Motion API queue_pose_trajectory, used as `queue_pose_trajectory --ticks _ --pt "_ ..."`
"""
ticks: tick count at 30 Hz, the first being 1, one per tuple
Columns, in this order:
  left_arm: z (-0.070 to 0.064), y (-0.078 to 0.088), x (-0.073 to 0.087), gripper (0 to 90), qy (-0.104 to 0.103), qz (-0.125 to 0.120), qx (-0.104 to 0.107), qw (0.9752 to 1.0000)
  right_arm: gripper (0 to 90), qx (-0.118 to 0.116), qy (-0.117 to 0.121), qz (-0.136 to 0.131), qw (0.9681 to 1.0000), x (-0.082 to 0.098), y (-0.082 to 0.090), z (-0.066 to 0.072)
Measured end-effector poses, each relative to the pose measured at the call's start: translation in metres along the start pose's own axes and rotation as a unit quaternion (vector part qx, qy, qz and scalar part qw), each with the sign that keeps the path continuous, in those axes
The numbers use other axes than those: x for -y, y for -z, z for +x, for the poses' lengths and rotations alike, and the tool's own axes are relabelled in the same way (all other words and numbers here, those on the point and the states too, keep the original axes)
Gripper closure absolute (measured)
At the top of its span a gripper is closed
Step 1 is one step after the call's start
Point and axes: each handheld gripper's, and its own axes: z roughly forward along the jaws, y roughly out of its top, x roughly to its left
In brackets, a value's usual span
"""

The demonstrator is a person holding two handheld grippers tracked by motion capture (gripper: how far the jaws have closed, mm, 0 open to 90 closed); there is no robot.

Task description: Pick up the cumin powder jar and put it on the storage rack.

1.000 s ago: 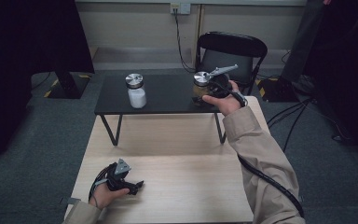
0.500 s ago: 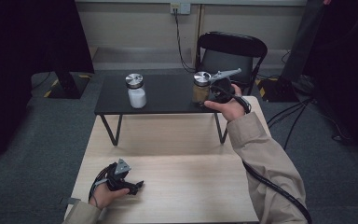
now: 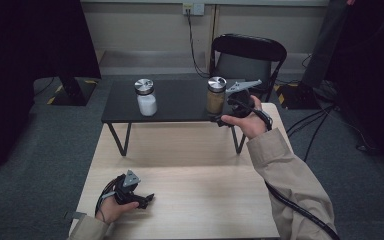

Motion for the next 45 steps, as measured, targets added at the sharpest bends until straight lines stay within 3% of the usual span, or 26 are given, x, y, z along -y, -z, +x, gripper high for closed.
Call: queue_pose_trajectory --ticks 13,45 --pt "0.001 0.000 -0.001 0.0 -0.005 0.004 0.000 1.0000 0.8 -0.006 0.003 -0.009 0.9999 0.022 0.014 0.007" --pt "0.000 0.000 -0.001 0.0 -0.003 0.002 0.000 1.0000 0.7 -0.028 -0.001 -0.013 0.9995 0.078 0.027 0.017"
